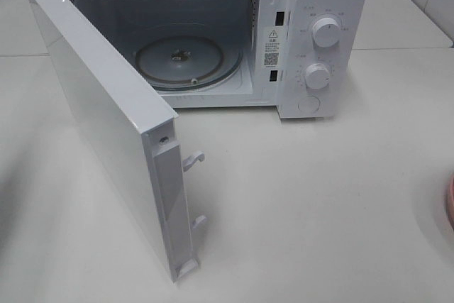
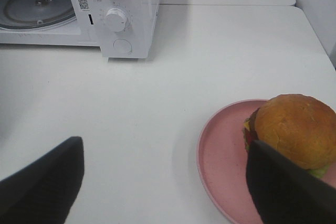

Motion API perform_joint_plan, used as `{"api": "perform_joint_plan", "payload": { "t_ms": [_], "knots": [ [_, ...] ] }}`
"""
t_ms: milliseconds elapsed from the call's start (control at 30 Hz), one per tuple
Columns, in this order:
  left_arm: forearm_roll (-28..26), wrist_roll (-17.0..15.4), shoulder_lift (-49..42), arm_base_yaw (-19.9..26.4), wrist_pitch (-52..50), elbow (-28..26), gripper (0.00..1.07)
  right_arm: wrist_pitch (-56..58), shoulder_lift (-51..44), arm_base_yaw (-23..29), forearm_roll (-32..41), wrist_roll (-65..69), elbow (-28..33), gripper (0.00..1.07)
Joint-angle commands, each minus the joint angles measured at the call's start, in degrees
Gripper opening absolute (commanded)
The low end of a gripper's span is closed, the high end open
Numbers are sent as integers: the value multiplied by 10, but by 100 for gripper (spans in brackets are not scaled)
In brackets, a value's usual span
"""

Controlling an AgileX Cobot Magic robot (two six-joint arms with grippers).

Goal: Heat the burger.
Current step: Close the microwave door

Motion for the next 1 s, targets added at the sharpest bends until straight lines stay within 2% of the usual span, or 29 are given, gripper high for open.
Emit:
{"api": "perform_joint_plan", "payload": {
  "t_ms": [33,100,133,200,233,267,300,367,467,533,1000],
  "knots": [
    [35,-22,23,-1,-33,-1,0,-7,-19,-3,1,-5,1,76],
    [74,-42,64,-1,-48,-15,0,-7,-19,-3,1,-5,1,76],
    [74,-42,64,-1,-48,-15,0,-7,-19,-3,1,-5,1,76],
    [113,-77,100,-1,-57,-41,0,-7,-19,-3,1,-5,1,76],
    [113,-77,100,-1,-57,-41,0,-7,-19,-3,1,-5,1,76],
    [132,-103,122,-1,-69,-57,0,-7,-19,-3,1,-5,1,76],
    [132,-103,122,-1,-69,-57,0,-7,-19,-3,1,-5,1,76],
    [161,-128,159,-1,-83,-79,0,-7,-19,-3,1,-5,1,76],
    [176,-146,197,-3,-94,-96,0,-7,-19,-3,1,-5,1,76],
    [176,-149,218,-14,-94,-108,0,-7,-19,-3,1,-5,1,76],
    [160,-111,293,-115,-87,-174,0,-7,-19,-3,1,-5,1,76]
  ]
}}
